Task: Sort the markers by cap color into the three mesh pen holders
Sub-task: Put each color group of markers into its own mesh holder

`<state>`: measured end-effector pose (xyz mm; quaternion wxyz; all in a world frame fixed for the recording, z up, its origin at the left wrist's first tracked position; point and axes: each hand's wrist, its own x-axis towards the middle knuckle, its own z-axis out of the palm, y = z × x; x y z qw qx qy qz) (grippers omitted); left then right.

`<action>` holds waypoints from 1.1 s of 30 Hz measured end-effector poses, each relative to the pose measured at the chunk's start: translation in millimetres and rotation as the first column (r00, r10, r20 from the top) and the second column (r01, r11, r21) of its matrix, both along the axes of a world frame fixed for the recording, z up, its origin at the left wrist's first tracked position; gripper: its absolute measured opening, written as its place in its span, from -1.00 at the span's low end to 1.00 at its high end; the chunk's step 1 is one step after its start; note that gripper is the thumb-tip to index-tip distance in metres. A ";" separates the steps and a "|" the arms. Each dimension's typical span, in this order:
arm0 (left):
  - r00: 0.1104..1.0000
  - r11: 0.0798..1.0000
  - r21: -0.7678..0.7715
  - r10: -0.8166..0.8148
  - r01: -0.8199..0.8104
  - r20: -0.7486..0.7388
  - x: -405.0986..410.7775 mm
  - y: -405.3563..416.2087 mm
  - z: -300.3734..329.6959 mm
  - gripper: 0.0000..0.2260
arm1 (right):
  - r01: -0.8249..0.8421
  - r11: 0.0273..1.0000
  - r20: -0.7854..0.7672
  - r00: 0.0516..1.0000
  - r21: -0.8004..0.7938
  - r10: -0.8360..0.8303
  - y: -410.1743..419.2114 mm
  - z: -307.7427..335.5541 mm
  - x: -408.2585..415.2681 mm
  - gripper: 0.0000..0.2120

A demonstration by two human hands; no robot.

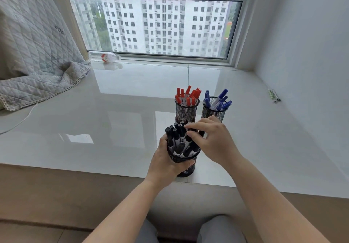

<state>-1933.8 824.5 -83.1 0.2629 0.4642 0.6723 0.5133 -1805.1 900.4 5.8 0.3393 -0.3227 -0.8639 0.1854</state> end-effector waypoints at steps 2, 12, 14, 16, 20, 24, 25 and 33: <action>1.000 1.000 -0.005 0.013 -0.013 -0.008 0.6 0.3 0.3 -0.30 | -0.009 1.000 0.042 0.999 -0.022 0.010 -0.4 -2.2 -0.3 -0.81; 0.997 0.994 -0.080 0.072 -0.075 -0.040 8.8 -1.4 -10.1 -0.32 | -0.138 0.930 -0.369 0.929 -0.342 0.002 -7.2 -22.5 -0.7 -0.79; 0.995 0.992 -0.099 0.076 -0.082 -0.062 6.0 -0.1 -11.2 -0.35 | -0.132 0.878 -0.516 0.844 -0.460 -0.144 -6.9 -36.2 0.3 -0.80; 0.994 0.990 -0.111 0.079 -0.086 -0.072 1.9 0.8 -11.4 -0.37 | 0.039 0.875 -0.392 0.884 -0.483 -0.256 -0.8 -57.8 3.2 -0.80; 0.991 0.989 -0.105 0.099 -0.108 -0.086 -10.3 4.3 -10.9 -0.38 | 0.344 0.916 0.290 0.915 -0.205 -0.279 11.5 -101.4 6.9 -0.51; 0.989 0.988 -0.090 0.118 -0.126 -0.088 -27.3 12.7 -11.0 -0.36 | 0.340 0.936 0.522 0.816 -0.089 -0.246 18.1 -121.2 4.3 -0.40; 0.989 0.988 -0.088 0.123 -0.130 -0.088 -31.9 14.8 -11.1 -0.36 | 0.344 0.936 0.543 0.802 -0.077 -0.250 20.0 -122.9 4.1 -0.40; 0.980 0.980 -0.074 0.181 -0.187 -0.078 -73.7 50.9 -11.7 -0.40 | 0.356 0.931 0.569 0.784 -0.082 -0.249 26.5 -125.8 2.8 -0.39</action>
